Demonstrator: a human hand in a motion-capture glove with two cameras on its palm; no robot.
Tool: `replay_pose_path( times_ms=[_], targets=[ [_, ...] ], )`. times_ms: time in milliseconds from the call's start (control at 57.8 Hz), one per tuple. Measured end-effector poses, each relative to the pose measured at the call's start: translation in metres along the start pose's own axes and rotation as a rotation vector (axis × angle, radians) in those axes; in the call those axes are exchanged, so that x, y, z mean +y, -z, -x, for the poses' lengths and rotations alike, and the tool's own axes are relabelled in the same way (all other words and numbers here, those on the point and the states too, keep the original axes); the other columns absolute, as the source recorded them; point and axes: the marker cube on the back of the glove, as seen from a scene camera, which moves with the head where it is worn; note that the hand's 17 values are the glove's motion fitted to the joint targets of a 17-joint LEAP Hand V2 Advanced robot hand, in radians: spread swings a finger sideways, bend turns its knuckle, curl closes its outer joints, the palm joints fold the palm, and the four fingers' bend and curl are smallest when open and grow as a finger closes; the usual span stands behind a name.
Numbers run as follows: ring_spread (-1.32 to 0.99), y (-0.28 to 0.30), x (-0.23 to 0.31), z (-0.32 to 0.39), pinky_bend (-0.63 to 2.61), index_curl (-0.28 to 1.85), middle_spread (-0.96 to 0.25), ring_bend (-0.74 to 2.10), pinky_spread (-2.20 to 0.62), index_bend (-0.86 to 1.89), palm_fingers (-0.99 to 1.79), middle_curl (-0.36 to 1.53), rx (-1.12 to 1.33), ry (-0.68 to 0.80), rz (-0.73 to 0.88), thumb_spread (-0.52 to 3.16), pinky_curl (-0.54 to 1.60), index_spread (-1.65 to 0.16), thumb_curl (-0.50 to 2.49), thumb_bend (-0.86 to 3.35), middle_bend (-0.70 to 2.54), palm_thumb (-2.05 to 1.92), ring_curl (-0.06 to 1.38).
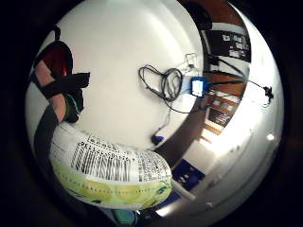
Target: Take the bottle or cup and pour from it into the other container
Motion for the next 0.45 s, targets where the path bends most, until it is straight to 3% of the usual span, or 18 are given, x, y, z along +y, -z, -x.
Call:
replay_pose_path(
  times_ms=[156,225,346,398,450],
  targets=[
    [-0.17,0.003,-0.012,0.032,0.62,0.39,-0.05,0.5,-0.22,0.14,1.21,0.5,0.3,0.068,0.135,0.23,0.37,-0.1,0.68,-0.04,0.35,0.99,0.45],
    [-0.17,0.002,-0.024,0.049,0.62,0.39,-0.05,0.5,-0.22,0.14,1.21,0.5,0.339,-0.058,0.157,0.24,0.38,-0.11,0.68,-0.04,0.34,0.98,0.45],
    [-0.18,0.0,-0.035,0.054,0.63,0.38,-0.06,0.49,-0.23,0.14,1.2,0.5,0.462,-0.071,0.187,0.26,0.38,-0.11,0.69,-0.04,0.34,0.98,0.45],
    [-0.18,-0.002,-0.037,0.066,0.63,0.38,-0.06,0.5,-0.23,0.13,1.2,0.5,0.398,-0.058,0.179,0.26,0.38,-0.11,0.69,-0.04,0.34,0.98,0.45],
    [-0.18,-0.002,-0.034,0.083,0.63,0.38,-0.06,0.5,-0.23,0.13,1.2,0.5,0.264,0.05,0.186,0.27,0.38,-0.12,0.69,-0.04,0.33,0.98,0.45]
  ],
)
